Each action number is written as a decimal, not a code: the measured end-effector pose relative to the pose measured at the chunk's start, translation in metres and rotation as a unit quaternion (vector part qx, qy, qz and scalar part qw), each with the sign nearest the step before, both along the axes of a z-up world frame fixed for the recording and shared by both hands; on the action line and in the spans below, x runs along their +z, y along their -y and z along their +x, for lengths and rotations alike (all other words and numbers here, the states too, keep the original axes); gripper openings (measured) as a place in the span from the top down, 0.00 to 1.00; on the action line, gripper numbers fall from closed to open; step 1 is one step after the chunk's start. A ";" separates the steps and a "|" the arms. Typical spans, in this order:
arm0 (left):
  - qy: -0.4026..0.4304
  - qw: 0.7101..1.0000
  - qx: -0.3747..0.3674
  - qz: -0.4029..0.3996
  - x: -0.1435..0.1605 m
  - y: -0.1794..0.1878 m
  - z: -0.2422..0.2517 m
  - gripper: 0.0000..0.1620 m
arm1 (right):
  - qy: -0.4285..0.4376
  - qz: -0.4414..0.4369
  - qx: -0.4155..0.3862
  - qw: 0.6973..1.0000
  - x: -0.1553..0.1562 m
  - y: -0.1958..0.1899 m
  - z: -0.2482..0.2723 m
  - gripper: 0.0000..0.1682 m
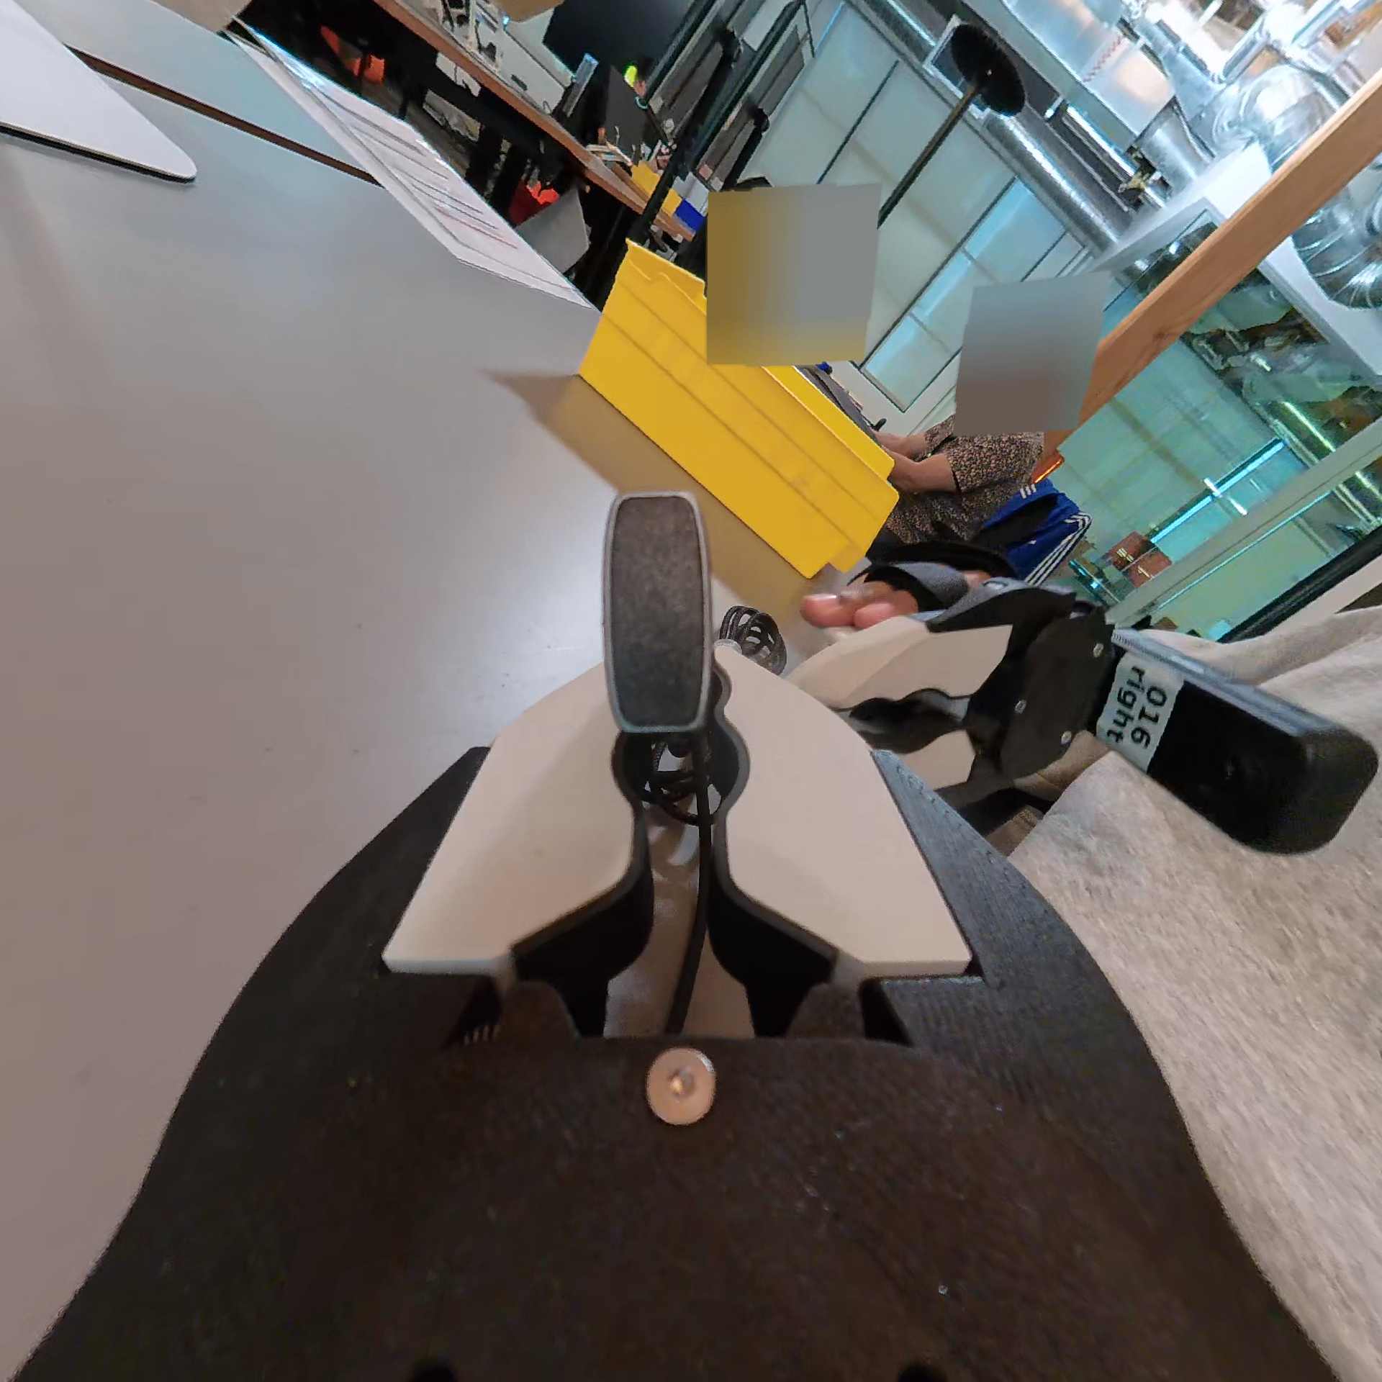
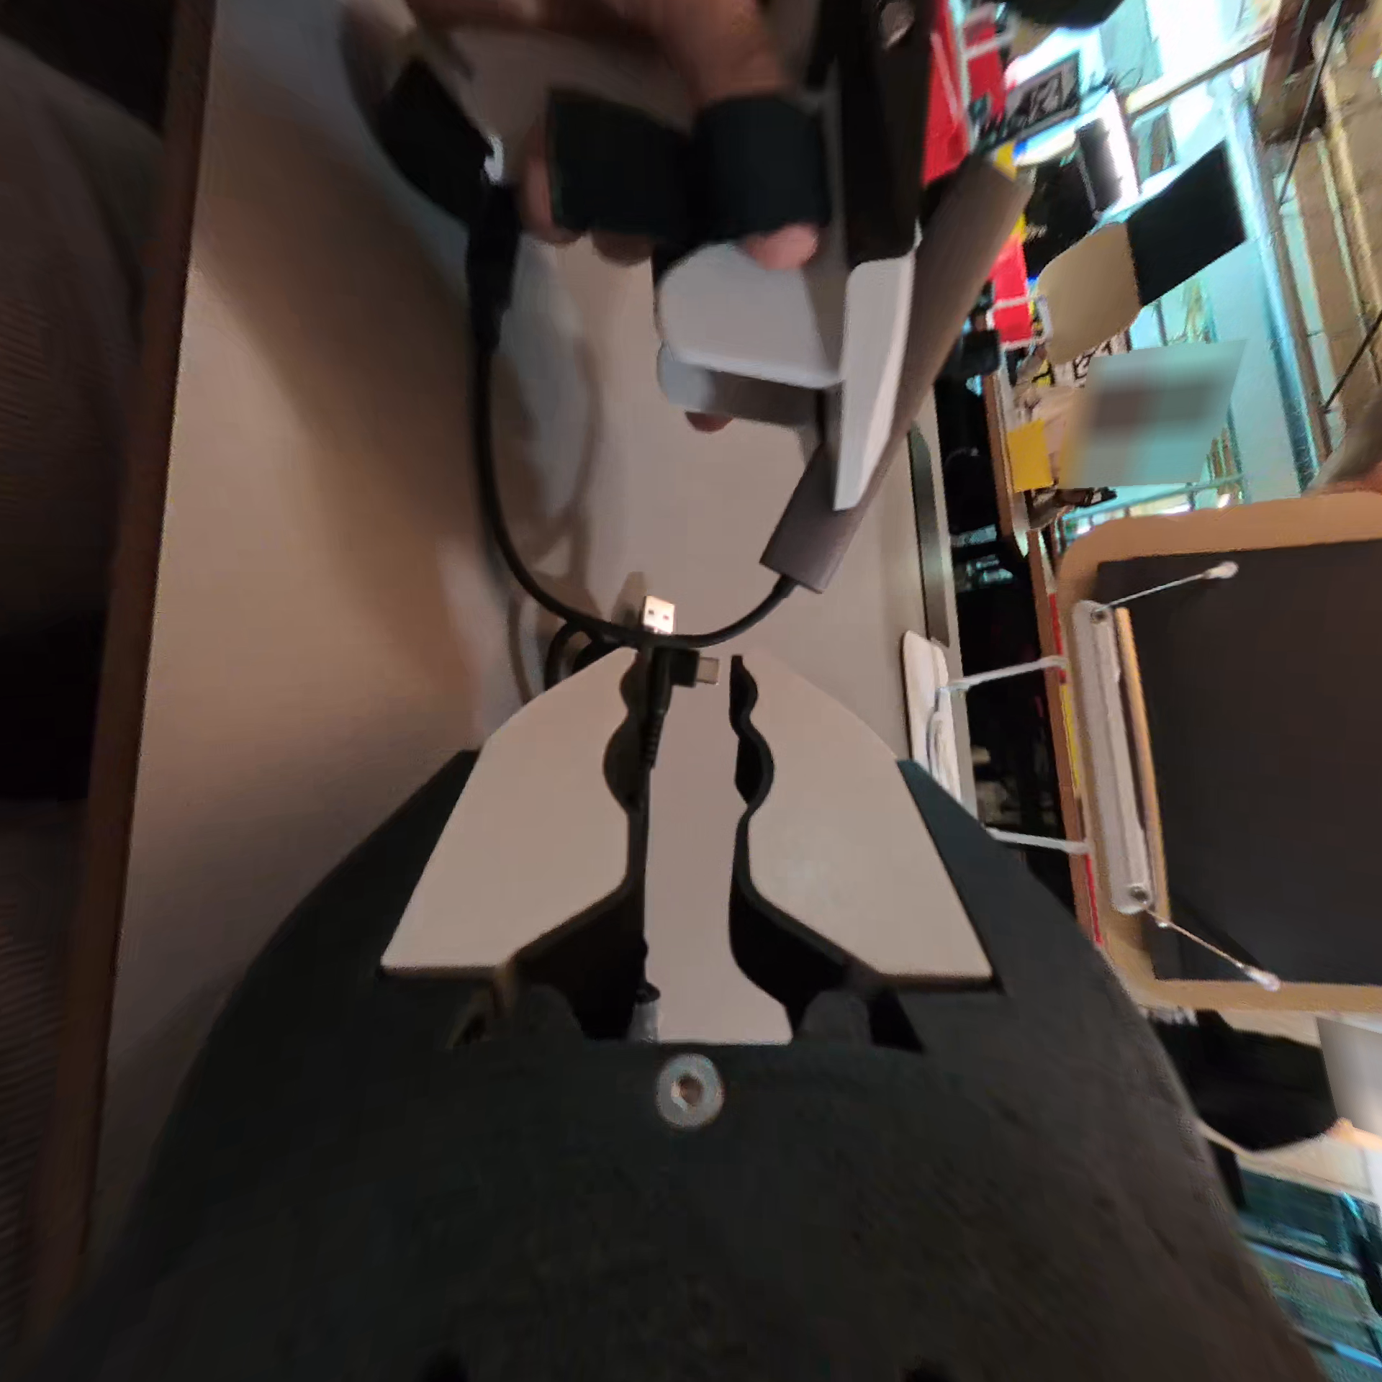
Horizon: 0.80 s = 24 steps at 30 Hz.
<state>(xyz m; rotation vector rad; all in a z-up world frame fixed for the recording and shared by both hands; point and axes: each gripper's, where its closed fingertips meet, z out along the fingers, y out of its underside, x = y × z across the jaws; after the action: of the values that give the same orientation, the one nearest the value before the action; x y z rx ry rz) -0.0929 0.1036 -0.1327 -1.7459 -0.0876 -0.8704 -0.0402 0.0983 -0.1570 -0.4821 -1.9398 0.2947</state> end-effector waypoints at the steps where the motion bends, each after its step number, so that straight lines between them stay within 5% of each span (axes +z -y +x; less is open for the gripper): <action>1: 0.001 1.000 0.001 0.000 0.000 0.000 0.000 0.95 | 0.008 0.007 -0.010 1.000 -0.005 -0.002 -0.002 0.87; 6: 0.000 1.000 -0.002 0.000 0.000 0.000 0.001 0.95 | 0.041 -0.019 -0.054 0.998 -0.017 -0.014 -0.010 0.82; 12: 0.000 1.000 -0.008 0.003 0.003 0.001 0.003 0.95 | 0.060 0.030 -0.063 0.996 -0.034 -0.019 -0.015 1.00; 17: -0.001 1.000 -0.010 0.008 0.005 0.002 0.004 0.95 | 0.038 0.074 -0.071 0.994 -0.031 -0.021 -0.019 1.00; 24: 0.004 1.000 -0.009 0.008 0.005 0.002 0.003 0.95 | 0.043 -0.003 -0.103 0.994 -0.024 -0.036 -0.019 0.88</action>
<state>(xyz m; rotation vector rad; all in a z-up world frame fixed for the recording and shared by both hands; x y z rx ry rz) -0.0901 0.1017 -0.1275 -1.7315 -0.0712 -0.8889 -0.0591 0.1342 -0.1806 -0.7020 -1.9531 0.1492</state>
